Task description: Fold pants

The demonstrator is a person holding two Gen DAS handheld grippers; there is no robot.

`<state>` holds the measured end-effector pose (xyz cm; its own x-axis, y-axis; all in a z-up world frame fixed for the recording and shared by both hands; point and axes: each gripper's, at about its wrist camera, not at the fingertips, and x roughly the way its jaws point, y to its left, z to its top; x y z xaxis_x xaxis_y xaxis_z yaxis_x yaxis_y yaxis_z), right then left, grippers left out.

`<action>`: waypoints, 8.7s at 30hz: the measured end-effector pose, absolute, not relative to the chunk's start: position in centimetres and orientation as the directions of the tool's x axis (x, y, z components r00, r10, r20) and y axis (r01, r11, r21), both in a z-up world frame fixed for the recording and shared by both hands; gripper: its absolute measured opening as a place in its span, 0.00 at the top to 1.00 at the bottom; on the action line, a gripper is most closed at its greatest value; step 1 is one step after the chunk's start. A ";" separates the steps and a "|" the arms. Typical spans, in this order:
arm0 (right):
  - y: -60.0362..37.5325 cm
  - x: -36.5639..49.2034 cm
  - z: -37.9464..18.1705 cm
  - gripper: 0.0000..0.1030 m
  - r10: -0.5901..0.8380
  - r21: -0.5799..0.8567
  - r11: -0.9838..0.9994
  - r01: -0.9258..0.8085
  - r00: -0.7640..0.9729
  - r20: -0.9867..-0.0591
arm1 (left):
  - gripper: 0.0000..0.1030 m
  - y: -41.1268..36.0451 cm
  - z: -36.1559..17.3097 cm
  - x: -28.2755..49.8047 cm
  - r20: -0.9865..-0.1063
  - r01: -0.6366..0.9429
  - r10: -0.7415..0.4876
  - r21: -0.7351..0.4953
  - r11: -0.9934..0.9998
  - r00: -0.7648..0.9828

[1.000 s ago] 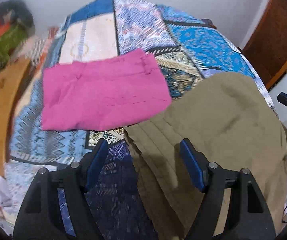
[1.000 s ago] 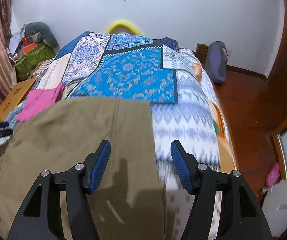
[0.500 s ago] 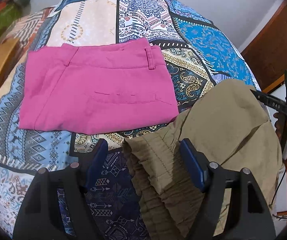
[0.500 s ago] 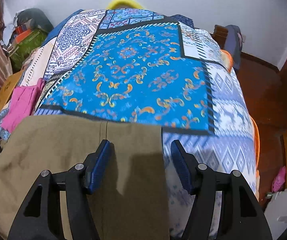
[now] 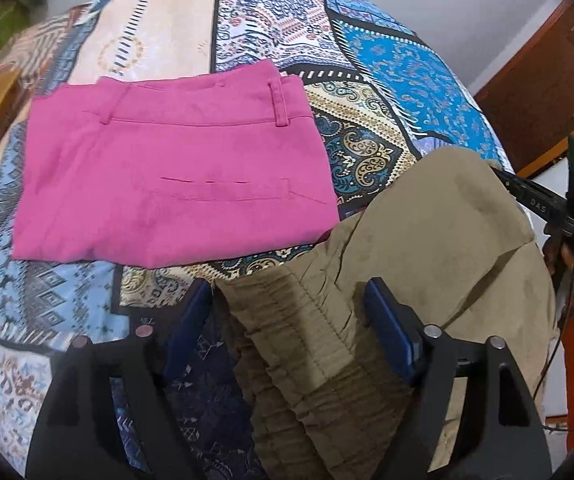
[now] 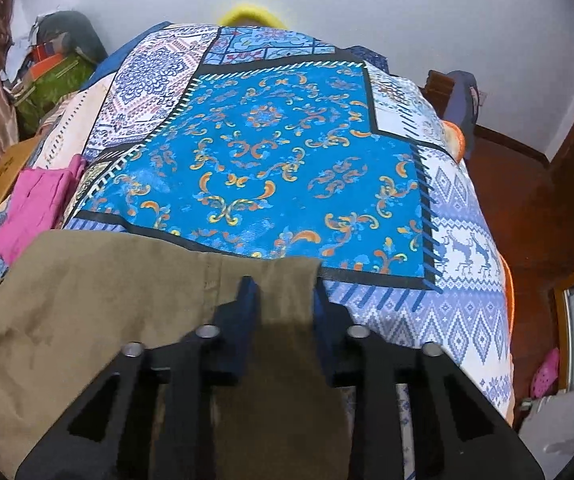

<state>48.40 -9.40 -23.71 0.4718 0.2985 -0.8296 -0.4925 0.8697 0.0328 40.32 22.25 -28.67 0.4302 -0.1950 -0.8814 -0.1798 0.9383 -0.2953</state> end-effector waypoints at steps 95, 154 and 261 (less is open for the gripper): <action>-23.0 10.0 -18.8 0.83 0.359 0.162 0.915 -0.370 0.557 -0.749 | 0.53 8.1 -18.7 6.8 -0.781 0.067 0.003 0.057 0.996 0.624; -22.4 9.0 -22.1 0.68 0.409 0.265 0.897 -0.353 0.436 -0.802 | 0.53 6.9 -20.8 8.5 -0.803 0.123 -0.211 -0.171 0.977 0.558; -11.2 33.5 -22.5 0.51 0.318 0.022 0.829 -0.559 0.440 -0.840 | 0.26 16.0 -23.3 28.1 -0.868 -0.256 0.017 -0.128 0.958 0.496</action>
